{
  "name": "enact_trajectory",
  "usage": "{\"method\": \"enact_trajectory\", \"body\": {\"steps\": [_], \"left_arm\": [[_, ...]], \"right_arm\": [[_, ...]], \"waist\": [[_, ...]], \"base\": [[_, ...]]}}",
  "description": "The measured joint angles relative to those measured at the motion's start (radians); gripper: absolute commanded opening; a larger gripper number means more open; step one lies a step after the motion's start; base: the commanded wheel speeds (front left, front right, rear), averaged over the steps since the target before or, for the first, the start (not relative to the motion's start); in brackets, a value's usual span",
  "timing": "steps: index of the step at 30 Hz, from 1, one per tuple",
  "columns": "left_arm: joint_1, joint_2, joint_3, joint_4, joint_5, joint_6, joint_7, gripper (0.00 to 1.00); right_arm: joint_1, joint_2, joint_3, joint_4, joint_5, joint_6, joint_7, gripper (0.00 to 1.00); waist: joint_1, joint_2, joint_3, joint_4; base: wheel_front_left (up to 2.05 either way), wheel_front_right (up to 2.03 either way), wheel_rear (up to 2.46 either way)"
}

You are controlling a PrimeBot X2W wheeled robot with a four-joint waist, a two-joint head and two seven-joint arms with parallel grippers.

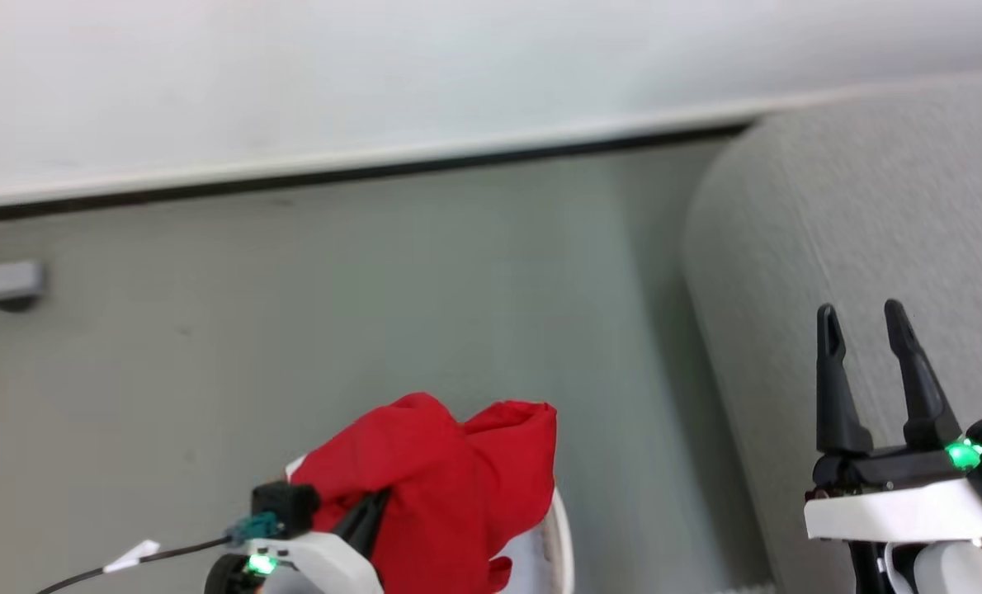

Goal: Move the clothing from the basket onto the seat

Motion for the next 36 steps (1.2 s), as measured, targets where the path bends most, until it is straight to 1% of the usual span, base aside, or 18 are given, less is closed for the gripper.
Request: {"method": "enact_trajectory", "body": {"steps": [3, 8, 12, 16, 21, 25, 28, 36], "left_arm": [[0.037, 0.024, 0.037, -0.107, -0.002, 0.007, -0.004, 0.00], [0.104, 0.041, 0.078, -0.291, 0.014, 0.028, -0.005, 0.00], [0.141, 0.053, 0.100, -0.441, 0.032, 0.049, -0.005, 0.00], [0.151, 0.077, 0.113, -0.587, 0.052, 0.072, -0.005, 0.00], [0.139, 0.108, 0.121, -0.750, 0.075, 0.100, 0.020, 0.00], [0.091, 0.125, 0.124, -0.854, 0.093, 0.117, 0.062, 0.00], [0.056, 0.146, 0.120, -0.901, 0.123, 0.130, 0.096, 0.00], [0.023, 0.150, 0.122, -0.955, 0.123, 0.150, 0.135, 0.00]], "right_arm": [[0.016, 0.001, 0.007, 0.006, -0.001, 0.000, 0.000, 1.00], [0.038, -0.001, 0.009, 0.018, -0.002, 0.000, 0.000, 1.00], [0.060, -0.006, 0.009, 0.027, -0.001, 0.000, 0.000, 1.00], [0.069, -0.006, 0.021, 0.031, 0.000, 0.000, 0.000, 1.00], [0.077, -0.006, 0.036, 0.036, 0.004, 0.000, 0.000, 1.00], [0.081, -0.006, 0.053, 0.041, 0.010, 0.000, 0.000, 1.00], [0.083, -0.006, 0.072, 0.043, 0.011, 0.000, 0.000, 1.00], [0.082, -0.005, 0.103, 0.033, 0.020, 0.000, 0.000, 1.00]], "waist": [[0.0000, 0.0000, -0.051, 0.050], [-0.0001, 0.0000, -0.118, 0.121], [-0.0001, 0.0000, -0.164, 0.161], [0.0000, 0.0000, -0.203, 0.187], [0.0000, 0.0000, -0.237, 0.202], [0.0000, 0.0000, -0.247, 0.201], [0.0001, 0.0000, -0.250, 0.191], [0.0001, 0.0000, -0.241, 0.168]], "base": [[0.00, 0.00, 0.00], [0.00, 0.00, 0.00], [0.00, 0.00, 0.00], [0.00, 0.00, 0.00], [0.00, 0.00, 0.00], [0.00, 0.00, 0.00], [0.00, 0.00, 0.00], [0.00, 0.00, 0.00]]}}
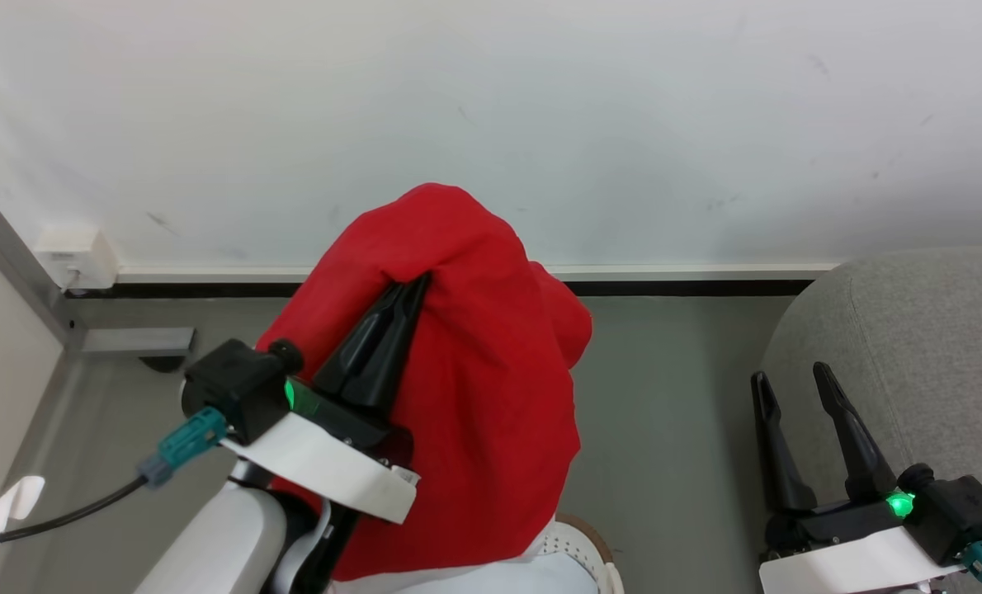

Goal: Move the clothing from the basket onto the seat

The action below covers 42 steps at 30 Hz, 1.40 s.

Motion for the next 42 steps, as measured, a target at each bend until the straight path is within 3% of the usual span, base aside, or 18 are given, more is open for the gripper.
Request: {"method": "enact_trajectory", "body": {"steps": [9, 16, 22, 35, 42], "left_arm": [[-0.003, -0.001, -0.008, 0.014, -0.002, 0.000, 0.000, 0.00], [-0.007, -0.004, -0.022, 0.043, -0.004, -0.009, -0.001, 0.00], [-0.007, -0.017, -0.044, 0.068, -0.010, -0.021, -0.007, 0.00], [-0.036, -0.107, -0.151, 0.125, -0.020, -0.073, 0.008, 0.00], [-0.041, -0.150, -0.219, 0.144, -0.028, -0.098, 0.017, 0.00]], "right_arm": [[-0.002, -0.029, 0.079, -0.023, 0.011, 0.000, 0.000, 1.00], [-0.027, -0.129, 0.316, -0.077, 0.146, 0.000, 0.023, 1.00], [-0.070, -0.193, 0.435, -0.104, 0.269, 0.000, 0.053, 1.00], [-0.162, -0.103, 0.541, 0.126, 0.562, 0.000, 0.138, 1.00], [-0.230, -0.084, 0.617, 0.226, 0.602, 0.000, 0.102, 1.00]], "waist": [[0.0000, 0.0000, 0.021, -0.012], [0.0001, 0.0000, 0.015, -0.010], [0.0001, 0.0000, 0.000, 0.011], [0.0001, 0.0000, -0.042, 0.135], [0.0001, 0.0000, -0.061, 0.214]], "base": [[0.00, 0.00, 0.00], [0.00, 0.00, 0.00], [0.00, 0.00, 0.00], [0.00, 0.00, 0.00], [0.00, 0.00, 0.00]]}}
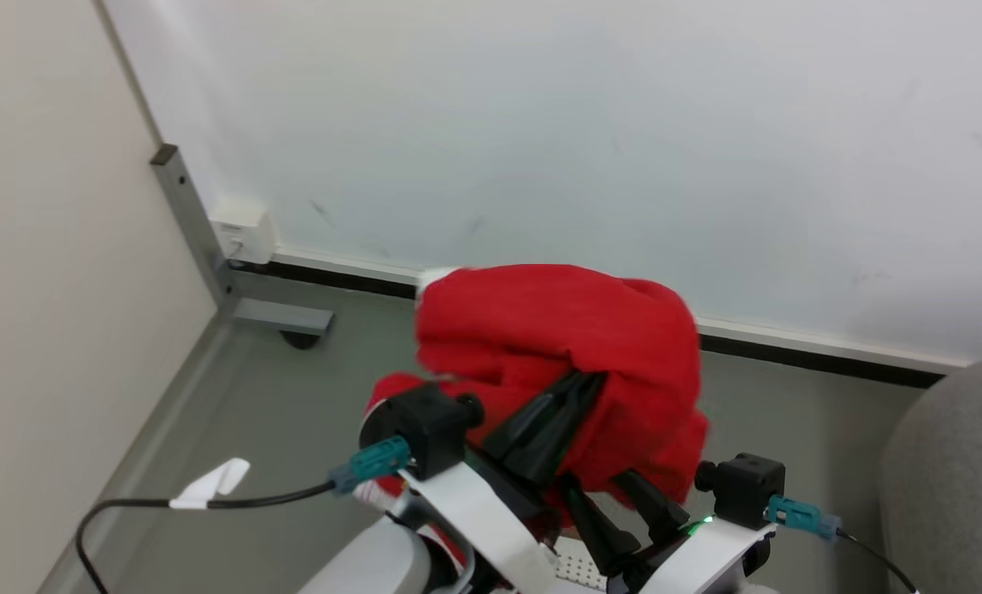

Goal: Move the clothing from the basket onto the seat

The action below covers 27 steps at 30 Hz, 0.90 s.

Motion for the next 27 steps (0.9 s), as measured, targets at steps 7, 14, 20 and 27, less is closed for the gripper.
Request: {"method": "enact_trajectory", "body": {"steps": [7, 14, 20, 27], "left_arm": [[0.003, -0.014, -0.050, 0.017, -0.021, -0.014, 0.017, 0.00], [0.030, -0.007, -0.051, 0.033, -0.038, -0.010, 0.017, 0.00], [0.043, 0.004, -0.045, 0.032, -0.045, 0.001, 0.016, 0.00], [0.058, 0.017, -0.011, 0.055, -0.054, 0.030, -0.001, 0.00]], "right_arm": [[-0.051, -0.028, 0.066, 0.033, 0.013, 0.000, -0.073, 1.00], [-0.062, -0.037, 0.053, 0.068, -0.044, 0.000, -0.098, 1.00], [-0.061, -0.034, 0.052, 0.052, -0.092, 0.000, -0.100, 0.00], [-0.046, -0.052, 0.057, 0.012, -0.125, 0.000, -0.100, 0.00]], "waist": [[0.0001, 0.0000, -0.021, 0.067], [0.0000, -0.0001, -0.041, 0.089], [0.0000, 0.0000, -0.036, 0.070], [0.0000, 0.0000, -0.024, 0.047]], "base": [[0.00, 0.00, 0.00], [0.00, 0.00, 0.00], [0.00, 0.00, 0.00], [0.00, 0.00, 0.00]]}}
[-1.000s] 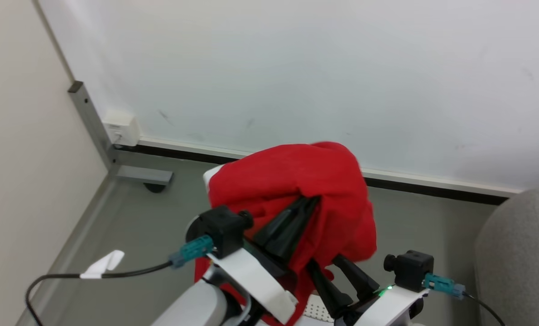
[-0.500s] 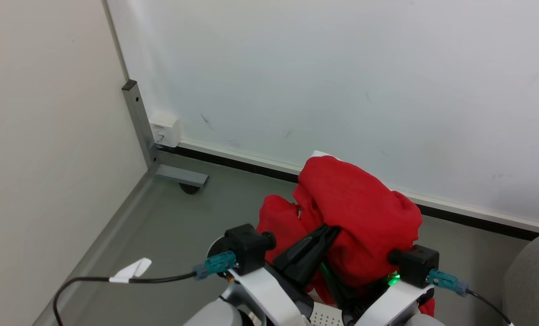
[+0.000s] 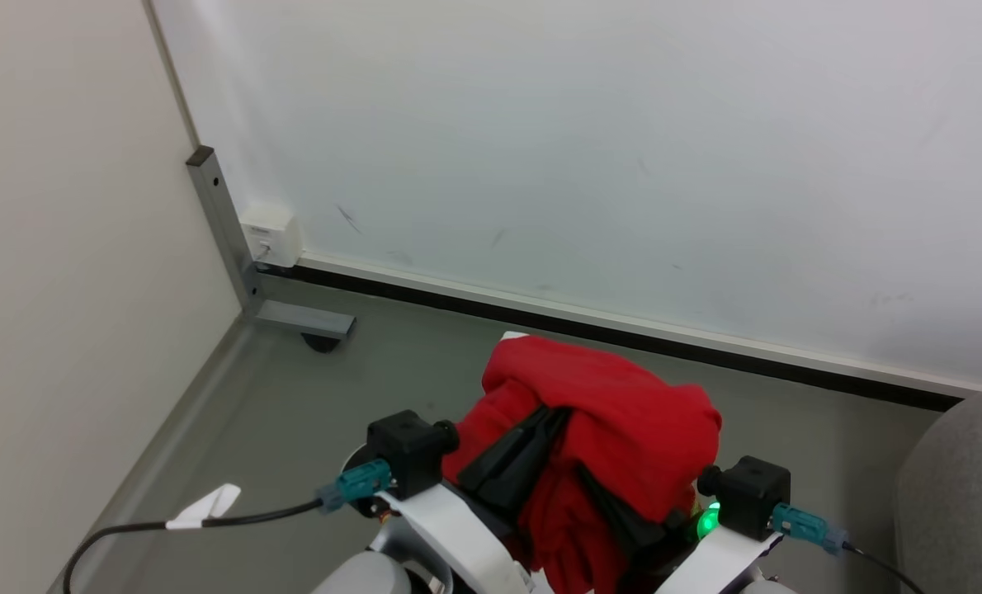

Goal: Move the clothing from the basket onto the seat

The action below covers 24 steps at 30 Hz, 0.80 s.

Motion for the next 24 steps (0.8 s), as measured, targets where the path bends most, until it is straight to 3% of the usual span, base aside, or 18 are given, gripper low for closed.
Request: {"method": "enact_trajectory", "body": {"steps": [1, 2, 3, 4, 24], "left_arm": [[0.002, 0.002, 0.004, 0.004, -0.002, 0.006, 0.000, 0.02], [0.003, 0.003, 0.008, 0.007, -0.004, 0.009, -0.001, 0.29], [0.004, 0.004, 0.010, 0.010, -0.004, 0.012, -0.002, 0.84], [0.006, 0.005, 0.012, 0.012, -0.006, 0.013, -0.006, 1.00], [0.034, 0.041, 0.022, -0.037, -0.014, 0.031, -0.053, 1.00]], "right_arm": [[0.002, -0.001, 0.004, -0.004, -0.003, 0.000, 0.000, 0.00], [0.003, -0.003, 0.009, -0.007, -0.004, 0.000, 0.000, 0.00], [0.004, -0.005, 0.013, -0.010, -0.004, 0.000, 0.000, 0.00], [0.005, -0.008, 0.016, -0.010, -0.005, 0.000, 0.000, 0.00], [0.060, -0.070, -0.123, -0.067, -0.089, 0.000, 0.000, 0.00]], "waist": [[0.0000, 0.0000, 0.003, -0.004], [0.0000, 0.0000, 0.007, -0.008], [0.0000, 0.0000, 0.011, -0.013], [0.0000, 0.0000, 0.015, -0.017], [0.0000, 0.0000, 0.065, -0.131]], "base": [[0.00, 0.00, 0.00], [0.00, 0.00, 0.00], [0.00, 0.00, 0.00], [0.00, 0.00, 0.00], [0.00, 0.00, 0.00]]}}
